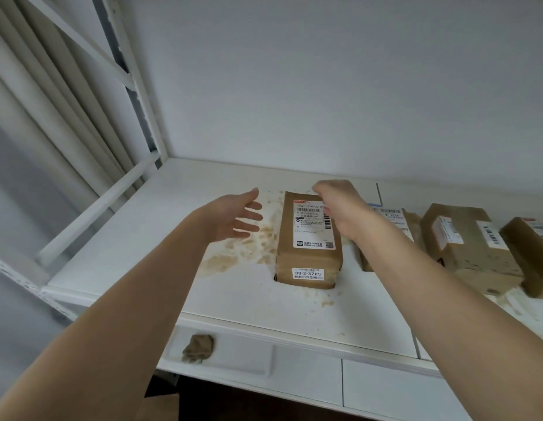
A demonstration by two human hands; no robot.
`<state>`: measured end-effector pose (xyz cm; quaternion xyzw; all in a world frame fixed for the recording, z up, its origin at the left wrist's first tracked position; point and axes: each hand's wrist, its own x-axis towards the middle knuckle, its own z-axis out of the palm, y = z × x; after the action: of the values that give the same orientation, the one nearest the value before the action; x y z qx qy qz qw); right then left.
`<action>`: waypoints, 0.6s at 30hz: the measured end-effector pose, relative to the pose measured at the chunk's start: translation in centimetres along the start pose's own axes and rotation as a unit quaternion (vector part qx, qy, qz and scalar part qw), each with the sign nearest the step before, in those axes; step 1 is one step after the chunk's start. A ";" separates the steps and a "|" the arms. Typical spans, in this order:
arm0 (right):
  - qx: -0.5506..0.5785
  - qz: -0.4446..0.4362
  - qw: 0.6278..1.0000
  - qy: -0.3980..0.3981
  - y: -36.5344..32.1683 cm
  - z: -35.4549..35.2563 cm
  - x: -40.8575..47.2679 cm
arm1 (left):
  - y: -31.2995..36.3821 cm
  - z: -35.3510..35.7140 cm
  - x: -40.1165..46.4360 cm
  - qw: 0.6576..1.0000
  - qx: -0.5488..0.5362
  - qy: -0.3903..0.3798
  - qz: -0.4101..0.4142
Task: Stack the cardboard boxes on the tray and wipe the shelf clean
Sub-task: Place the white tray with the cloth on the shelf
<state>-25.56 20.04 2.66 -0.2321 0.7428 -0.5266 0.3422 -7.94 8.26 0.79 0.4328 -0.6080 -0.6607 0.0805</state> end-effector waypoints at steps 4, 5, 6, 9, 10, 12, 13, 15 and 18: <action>0.065 -0.015 0.995 -0.078 -1.0 3.4 -1.2 | -0.8 -3.1 -1.6 0.995 -0.083 0.049 0.023; 0.073 -0.009 0.992 -0.106 -1.1 4.6 -1.5 | -1.2 -3.9 -2.0 0.993 -0.097 0.059 0.023; 0.070 -0.004 0.989 -0.133 -1.1 5.8 -1.9 | -1.7 -4.7 -2.5 0.992 -0.105 0.067 0.021; 0.041 0.008 0.978 -0.204 -0.9 9.1 -3.3 | -3.2 -7.4 -4.1 0.991 -0.107 0.083 0.008; 0.031 0.009 0.972 -0.232 -0.7 10.0 -3.7 | -3.8 -8.3 -4.7 0.991 -0.104 0.085 0.004; 0.017 0.018 0.958 -0.285 -0.4 11.8 -4.7 | -5.2 -9.9 -5.8 0.992 -0.098 0.082 -0.005; 0.011 0.021 0.952 -0.304 -0.3 12.7 -5.3 | -6.0 -10.8 -6.5 0.992 -0.097 0.077 -0.008; 0.008 0.035 0.942 -0.333 0.4 14.8 -6.4 | -7.6 -12.4 -7.7 0.993 -0.095 0.061 -0.017; -0.001 0.066 0.920 -0.386 1.9 18.4 -8.2 | -10.4 -14.7 -9.6 0.996 -0.085 0.015 -0.034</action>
<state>-6.25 15.02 -0.86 -0.3680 0.5671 -0.3715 0.6363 12.13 6.08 -2.07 0.4545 -0.5333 -0.7059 0.1037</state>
